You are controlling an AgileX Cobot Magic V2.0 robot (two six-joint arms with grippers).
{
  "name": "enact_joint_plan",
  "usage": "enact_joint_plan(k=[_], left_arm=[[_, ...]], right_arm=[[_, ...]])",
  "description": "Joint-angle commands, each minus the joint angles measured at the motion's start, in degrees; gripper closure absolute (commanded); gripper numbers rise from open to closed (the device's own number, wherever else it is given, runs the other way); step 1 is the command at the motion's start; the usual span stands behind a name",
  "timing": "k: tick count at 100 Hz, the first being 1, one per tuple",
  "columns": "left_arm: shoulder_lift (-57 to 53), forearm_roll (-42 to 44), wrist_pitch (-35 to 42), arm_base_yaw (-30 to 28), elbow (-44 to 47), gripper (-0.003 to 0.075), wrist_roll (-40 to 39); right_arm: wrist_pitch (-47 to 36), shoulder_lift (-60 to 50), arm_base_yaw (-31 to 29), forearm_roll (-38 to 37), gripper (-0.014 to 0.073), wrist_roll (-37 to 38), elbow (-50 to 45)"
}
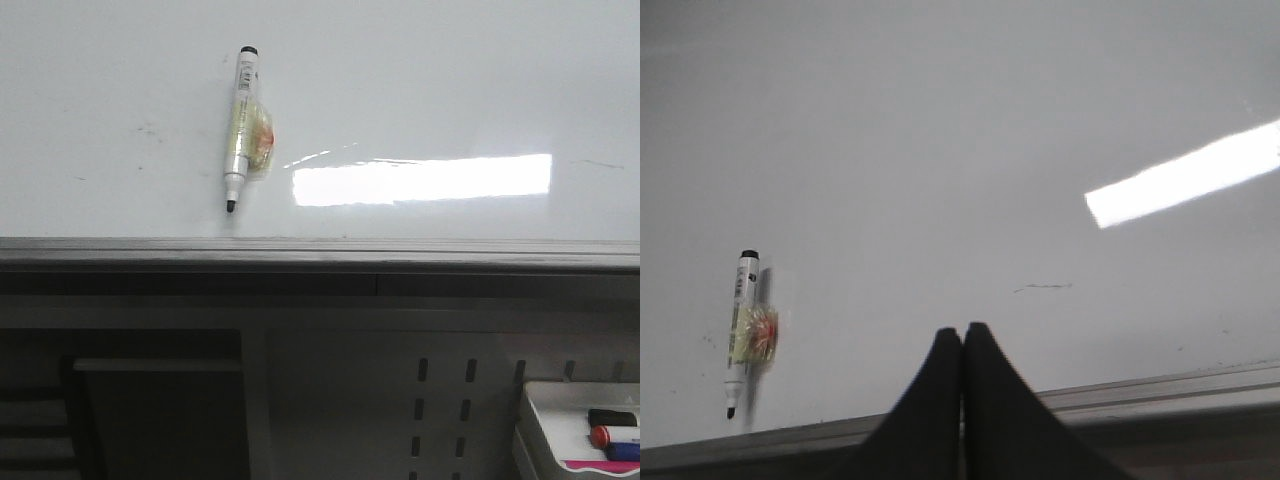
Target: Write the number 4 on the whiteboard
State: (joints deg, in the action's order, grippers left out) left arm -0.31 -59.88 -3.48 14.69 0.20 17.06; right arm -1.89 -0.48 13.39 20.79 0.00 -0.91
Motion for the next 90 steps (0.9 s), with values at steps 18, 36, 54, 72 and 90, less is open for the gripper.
enact_joint_plan(k=[18,36,54,72,90], left_arm=[[-0.88,0.35,0.4,-0.15,-3.12,0.0741,-0.05],[6.2,18.89,-6.84,-0.15,-13.71,0.074,-0.05],[20.59,31.86,-16.31,-0.15,-25.5,0.0699,-0.05],[33.8,30.17,-17.18,-0.15,-30.66,0.0444,-0.05],[43.8,22.39,-19.88,0.21,-33.0,0.0407,0.75]], right_arm=[[-2.74,-1.01,-0.33,2.05,0.0658,0.0,5.69],[10.16,1.63,-0.2,-9.76,0.0658,-1.3,14.29],[16.02,7.94,-0.2,-16.56,0.0657,-1.54,20.6],[17.23,13.47,-0.2,-16.57,0.0519,-1.54,23.83],[22.35,18.39,-0.2,-16.46,0.0203,-1.54,27.02]])
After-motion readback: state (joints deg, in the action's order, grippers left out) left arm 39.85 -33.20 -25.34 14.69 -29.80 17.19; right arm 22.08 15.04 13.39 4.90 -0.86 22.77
